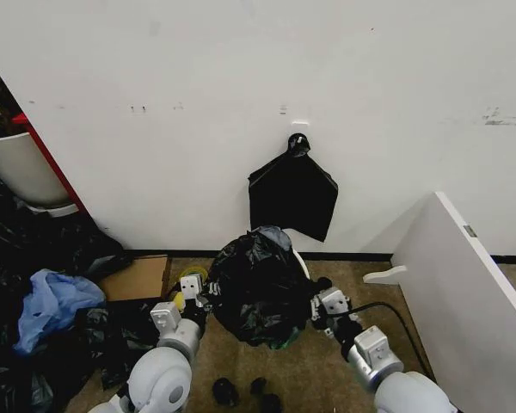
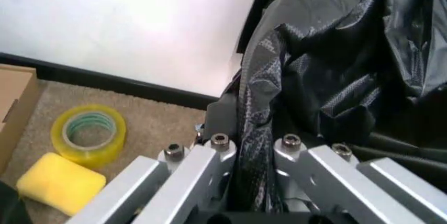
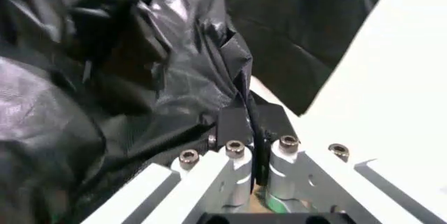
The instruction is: Place the garbage bag over the trash bin.
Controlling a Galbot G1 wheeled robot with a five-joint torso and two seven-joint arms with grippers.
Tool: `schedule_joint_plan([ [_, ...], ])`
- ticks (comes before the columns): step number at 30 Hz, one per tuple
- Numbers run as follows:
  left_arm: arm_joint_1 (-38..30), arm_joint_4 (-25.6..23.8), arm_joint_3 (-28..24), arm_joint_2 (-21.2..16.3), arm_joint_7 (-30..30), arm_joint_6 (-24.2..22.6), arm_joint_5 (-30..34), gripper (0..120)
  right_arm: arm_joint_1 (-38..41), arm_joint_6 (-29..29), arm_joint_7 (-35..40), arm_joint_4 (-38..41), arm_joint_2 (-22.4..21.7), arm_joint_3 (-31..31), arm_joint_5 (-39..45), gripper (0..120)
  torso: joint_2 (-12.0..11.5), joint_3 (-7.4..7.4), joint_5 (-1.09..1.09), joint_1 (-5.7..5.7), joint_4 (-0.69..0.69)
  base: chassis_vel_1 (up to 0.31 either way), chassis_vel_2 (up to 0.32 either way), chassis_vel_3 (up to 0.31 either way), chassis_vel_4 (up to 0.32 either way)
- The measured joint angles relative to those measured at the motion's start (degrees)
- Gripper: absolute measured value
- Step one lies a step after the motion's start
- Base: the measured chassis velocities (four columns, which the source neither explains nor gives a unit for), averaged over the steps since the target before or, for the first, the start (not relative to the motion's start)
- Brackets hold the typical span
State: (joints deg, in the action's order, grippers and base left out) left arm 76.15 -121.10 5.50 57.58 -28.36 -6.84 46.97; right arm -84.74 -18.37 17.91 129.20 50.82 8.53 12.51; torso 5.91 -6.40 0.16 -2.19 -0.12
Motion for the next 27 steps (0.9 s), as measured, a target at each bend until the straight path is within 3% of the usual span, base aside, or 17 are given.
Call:
schedule_joint_plan([
  [10, 0.99, -0.36, 0.96, -0.89, 5.15, 2.49, 2.79, 3, 1.28, 3.02, -0.03, -4.65, -0.35, 2.1, 2.47, 0, 0.0, 0.0, -0.01, 0.0, 0.0, 0.0, 0.0, 0.0, 0.0],
  [23, 1.14, -1.76, 1.3, -0.75, 6.94, 2.97, 7.88, 3, 1.13, 7.96, -2.86, -8.91, -0.56, 2.53, 9.69, 0, 0.0, 0.0, 0.0, 0.0, 0.0, 0.0, 0.0, 0.0, 0.0],
  [27, 0.96, -0.8, 1.29, -0.57, 5.83, 2.47, 8.26, 3, 0.65, 8.75, -2.41, -8.6, -0.55, 2.59, 10.63, 10, 0.0, 0.0, -0.01, 0.0, 0.0, 0.0, 0.0, 0.0, 0.0],
])
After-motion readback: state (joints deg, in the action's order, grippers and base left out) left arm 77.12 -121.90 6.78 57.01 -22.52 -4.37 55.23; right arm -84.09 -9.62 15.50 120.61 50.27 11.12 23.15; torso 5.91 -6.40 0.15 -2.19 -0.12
